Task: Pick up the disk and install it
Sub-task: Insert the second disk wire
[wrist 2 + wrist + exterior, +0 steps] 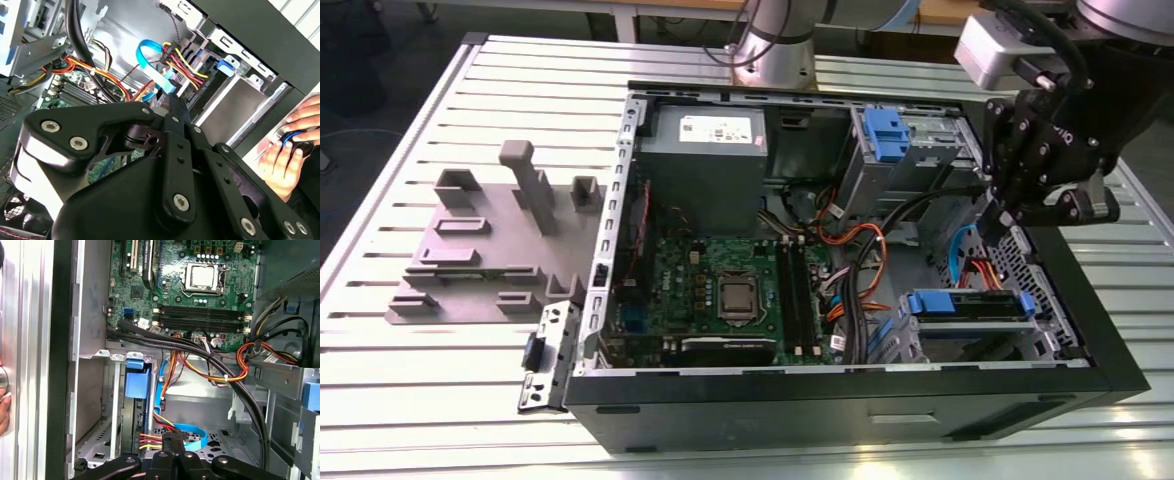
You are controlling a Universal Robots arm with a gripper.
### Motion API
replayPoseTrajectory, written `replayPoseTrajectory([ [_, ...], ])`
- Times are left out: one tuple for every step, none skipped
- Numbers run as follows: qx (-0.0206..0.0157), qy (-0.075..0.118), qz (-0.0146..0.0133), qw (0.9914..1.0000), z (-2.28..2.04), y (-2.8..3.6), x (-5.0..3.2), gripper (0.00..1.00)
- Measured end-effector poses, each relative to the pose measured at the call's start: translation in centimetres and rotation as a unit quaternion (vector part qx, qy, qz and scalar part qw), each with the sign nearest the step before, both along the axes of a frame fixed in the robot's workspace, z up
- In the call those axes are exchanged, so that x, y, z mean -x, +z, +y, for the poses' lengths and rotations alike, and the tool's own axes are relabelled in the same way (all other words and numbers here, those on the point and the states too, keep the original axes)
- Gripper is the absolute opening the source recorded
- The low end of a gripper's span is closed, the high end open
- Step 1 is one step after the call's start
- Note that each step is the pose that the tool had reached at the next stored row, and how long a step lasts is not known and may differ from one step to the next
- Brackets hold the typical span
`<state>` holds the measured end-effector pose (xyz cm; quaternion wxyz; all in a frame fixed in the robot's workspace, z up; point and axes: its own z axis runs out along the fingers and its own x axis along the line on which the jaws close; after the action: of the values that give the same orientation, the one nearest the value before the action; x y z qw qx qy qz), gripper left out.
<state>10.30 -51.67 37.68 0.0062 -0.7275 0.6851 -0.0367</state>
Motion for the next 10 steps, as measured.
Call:
replayPoseTrajectory([
  [0.0,0.0,0.0,1.0,0.13,0.0,-0.01,0.11],
  [0.0,0.001,0.0,1.0,0.27,0.0,-0.02,0.11],
  [0.0,0.001,0.0,1.0,0.39,-0.01,-0.02,0.11],
  [-0.0001,0.002,0.0,1.0,0.52,-0.01,-0.03,0.11],
  [-0.0001,0.002,0.0001,1.0,0.61,-0.01,-0.03,0.11],
  [-0.0001,0.003,0.0002,1.0,0.68,-0.01,-0.03,0.11],
  [0.0,0.003,0.0003,1.0,0.72,0.0,-0.04,0.11],
  [0.0002,0.003,0.0004,0.99999,0.73,-0.01,-0.04,0.11],
  [0.0002,0.003,0.0005,0.99999,0.74,-0.01,-0.04,0.11],
  [0.0006,0.003,0.0006,0.99999,0.77,0.0,-0.04,0.11],
])
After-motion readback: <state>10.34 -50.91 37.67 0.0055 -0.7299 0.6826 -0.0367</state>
